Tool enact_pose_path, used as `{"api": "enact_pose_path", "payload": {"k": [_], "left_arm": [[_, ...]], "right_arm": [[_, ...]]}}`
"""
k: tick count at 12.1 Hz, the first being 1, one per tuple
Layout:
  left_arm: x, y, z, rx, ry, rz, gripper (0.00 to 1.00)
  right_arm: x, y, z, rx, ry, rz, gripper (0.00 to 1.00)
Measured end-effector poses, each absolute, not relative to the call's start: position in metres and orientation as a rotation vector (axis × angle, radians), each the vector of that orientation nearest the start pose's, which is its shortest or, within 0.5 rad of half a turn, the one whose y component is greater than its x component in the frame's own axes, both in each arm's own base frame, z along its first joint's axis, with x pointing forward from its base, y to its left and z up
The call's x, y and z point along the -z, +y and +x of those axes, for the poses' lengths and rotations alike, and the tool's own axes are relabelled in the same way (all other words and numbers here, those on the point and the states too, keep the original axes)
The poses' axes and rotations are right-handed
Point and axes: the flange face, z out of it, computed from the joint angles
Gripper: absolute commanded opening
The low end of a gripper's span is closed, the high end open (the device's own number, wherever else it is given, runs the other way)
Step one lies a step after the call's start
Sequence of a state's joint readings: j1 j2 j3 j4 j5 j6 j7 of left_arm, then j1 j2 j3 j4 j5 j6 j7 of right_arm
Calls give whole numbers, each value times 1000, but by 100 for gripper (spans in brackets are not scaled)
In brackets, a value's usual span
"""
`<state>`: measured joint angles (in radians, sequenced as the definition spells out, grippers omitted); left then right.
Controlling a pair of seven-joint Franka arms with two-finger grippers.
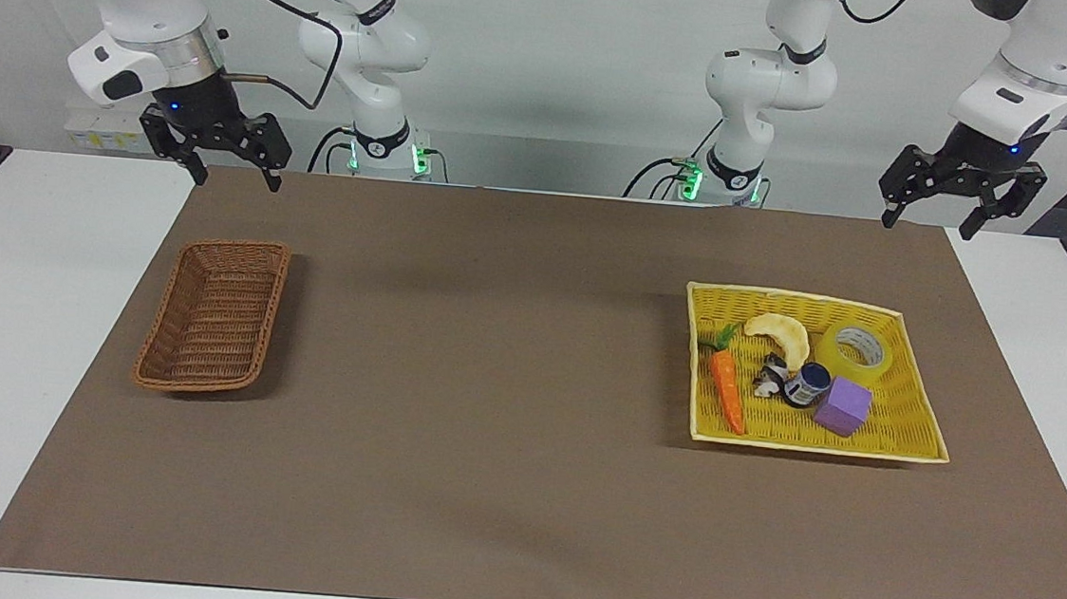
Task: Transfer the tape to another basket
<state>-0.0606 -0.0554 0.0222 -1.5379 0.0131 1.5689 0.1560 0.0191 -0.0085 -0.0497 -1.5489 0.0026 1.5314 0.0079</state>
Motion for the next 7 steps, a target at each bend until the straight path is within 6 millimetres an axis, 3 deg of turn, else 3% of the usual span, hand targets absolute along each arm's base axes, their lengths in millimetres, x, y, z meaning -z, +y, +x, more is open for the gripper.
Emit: {"api": "enact_pose_path", "payload": {"k": [7], "left_arm": [[-670,-27,536,130,322,-3106,100]], "right_arm": [[-636,-19,548,-14,67,-3138,100]]}}
